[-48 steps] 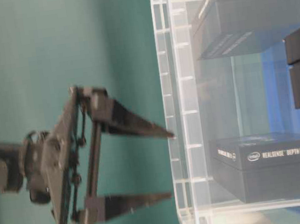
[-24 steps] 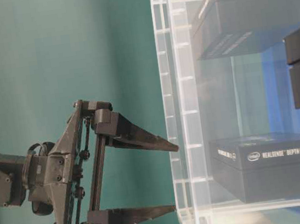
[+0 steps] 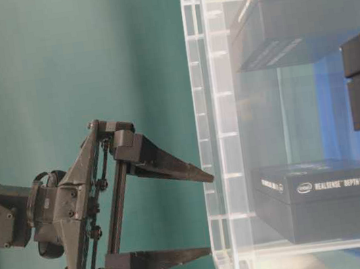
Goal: Take the box out of the case with the right arm.
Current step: 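Position the open right gripper over the left black box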
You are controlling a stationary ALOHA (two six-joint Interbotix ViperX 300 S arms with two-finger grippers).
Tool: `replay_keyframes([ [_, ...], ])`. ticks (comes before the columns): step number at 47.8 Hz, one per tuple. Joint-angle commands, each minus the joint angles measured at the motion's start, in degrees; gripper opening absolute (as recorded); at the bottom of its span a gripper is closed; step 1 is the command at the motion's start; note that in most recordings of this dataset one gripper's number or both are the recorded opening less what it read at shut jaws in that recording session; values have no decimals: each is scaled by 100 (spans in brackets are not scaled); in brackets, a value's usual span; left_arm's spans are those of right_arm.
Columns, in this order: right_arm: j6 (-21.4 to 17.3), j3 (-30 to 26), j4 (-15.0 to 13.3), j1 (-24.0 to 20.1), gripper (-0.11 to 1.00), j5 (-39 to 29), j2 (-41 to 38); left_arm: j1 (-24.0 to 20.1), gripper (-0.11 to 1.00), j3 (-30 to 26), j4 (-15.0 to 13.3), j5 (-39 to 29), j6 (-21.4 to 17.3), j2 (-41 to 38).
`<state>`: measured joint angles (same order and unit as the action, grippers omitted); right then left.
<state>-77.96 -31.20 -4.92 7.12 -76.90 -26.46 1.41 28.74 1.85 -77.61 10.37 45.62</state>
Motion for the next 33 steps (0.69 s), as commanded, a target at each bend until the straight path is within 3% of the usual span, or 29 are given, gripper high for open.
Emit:
replay_keyframes([
  [1,-18,-114,-26,-9,96,26,132,-9,2,-132,9,18,9,-18],
  [33,-158,-105,-105,-18,96,26,132,-9,2,-132,18,9,0,-18],
])
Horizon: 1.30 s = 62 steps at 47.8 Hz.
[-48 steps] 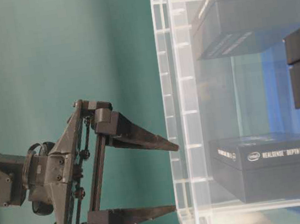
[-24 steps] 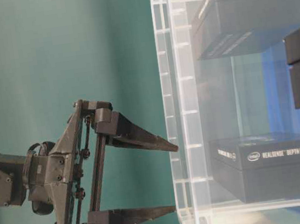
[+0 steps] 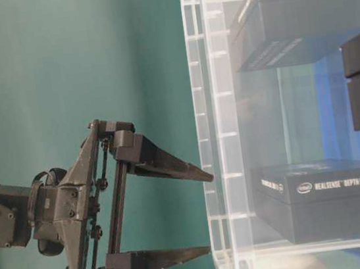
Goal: Take the box out of the case with the right arm.
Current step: 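Position the open right gripper over the left black box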
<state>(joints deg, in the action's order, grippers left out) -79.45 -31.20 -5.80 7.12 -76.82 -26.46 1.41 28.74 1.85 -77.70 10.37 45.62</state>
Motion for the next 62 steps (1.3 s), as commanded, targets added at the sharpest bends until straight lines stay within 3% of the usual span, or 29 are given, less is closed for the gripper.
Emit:
replay_keyframes([
  [1,-9,-114,-18,-9,96,26,132,-9,2,-132,18,18,0,-18],
  [39,-9,-114,-18,-26,96,26,88,-18,2,-132,18,18,9,-18],
  [48,-9,-105,-123,-26,96,26,9,-9,2,-132,18,18,9,-18],
  [62,-18,229,-220,18,96,299,-44,-9,2,-132,18,18,9,-35],
])
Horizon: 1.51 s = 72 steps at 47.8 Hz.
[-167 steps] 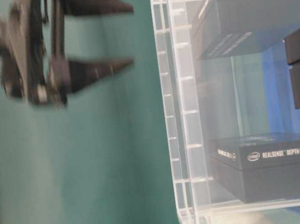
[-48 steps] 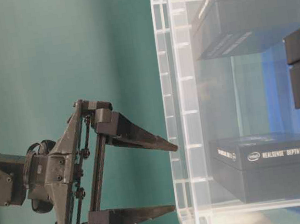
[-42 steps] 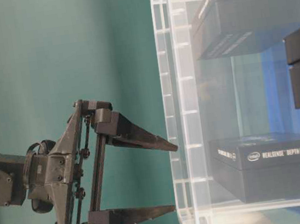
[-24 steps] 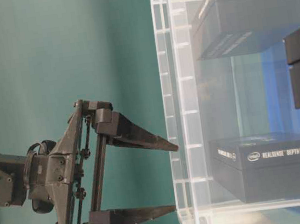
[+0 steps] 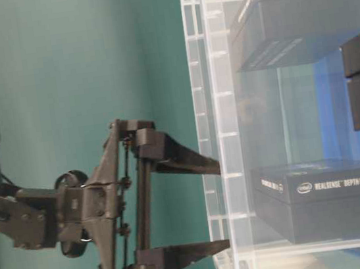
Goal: Take the box out of the case with the right arm.
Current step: 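Lower the right gripper around the left box and close on it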
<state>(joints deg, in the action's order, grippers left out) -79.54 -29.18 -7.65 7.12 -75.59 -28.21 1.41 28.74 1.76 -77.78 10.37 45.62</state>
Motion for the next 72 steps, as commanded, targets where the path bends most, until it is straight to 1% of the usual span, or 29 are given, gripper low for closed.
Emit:
replay_keyframes([
  [1,-9,62,-35,26,96,229,132,-9,2,-132,26,26,9,-35],
  [9,-185,387,-35,44,96,615,132,-9,2,-132,26,26,18,-44],
  [17,-229,765,-35,62,96,1011,132,-9,2,-132,26,26,18,-53],
  [25,-246,976,-35,62,96,1222,132,-9,2,-132,26,26,18,-70],
  [41,-255,1151,-26,97,96,1310,123,-18,2,-132,26,53,18,-97],
  [51,-387,1160,-18,97,96,1389,62,-9,2,-132,26,53,18,-97],
  [59,-404,1160,0,97,96,1529,0,-18,2,-132,26,53,18,-97],
  [72,-422,1160,62,97,95,1529,-35,-9,2,-132,26,53,18,-97],
])
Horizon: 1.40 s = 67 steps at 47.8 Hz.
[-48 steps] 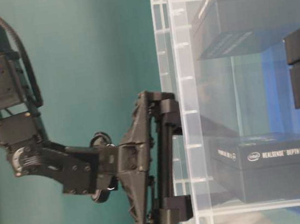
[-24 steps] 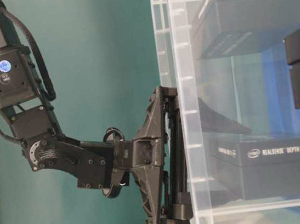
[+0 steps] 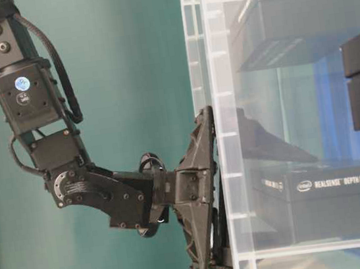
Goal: Take the box out of the case with the right arm.
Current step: 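Lower the right gripper around the left box and close on it, then lift the left black box up out of the case with the right gripper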
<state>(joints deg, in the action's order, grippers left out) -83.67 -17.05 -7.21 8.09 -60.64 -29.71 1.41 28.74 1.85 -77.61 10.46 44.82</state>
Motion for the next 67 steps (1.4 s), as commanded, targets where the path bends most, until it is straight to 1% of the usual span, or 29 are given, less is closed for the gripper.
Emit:
replay_keyframes([
  [1,-9,-53,18,0,95,26,114,-9,2,-132,18,35,9,-18],
  [12,-35,-53,26,0,95,26,105,-9,2,-132,18,35,9,-18],
  [18,-193,-53,79,-9,93,26,79,-18,2,-132,18,35,9,-18],
  [20,-272,-53,88,-9,89,35,70,-9,2,-132,18,35,9,-18],
  [22,-334,-53,88,-18,82,26,53,-9,2,-132,18,35,9,-18],
  [24,-387,-53,88,-18,73,35,44,-9,2,-132,18,35,9,-18],
  [26,-431,-53,88,-18,69,35,35,-9,2,-132,18,35,9,-18],
  [51,-466,-149,35,-79,68,18,18,-9,2,-132,18,35,9,9],
  [67,-466,-448,-26,-79,68,-580,396,-9,2,-132,18,35,0,18],
])
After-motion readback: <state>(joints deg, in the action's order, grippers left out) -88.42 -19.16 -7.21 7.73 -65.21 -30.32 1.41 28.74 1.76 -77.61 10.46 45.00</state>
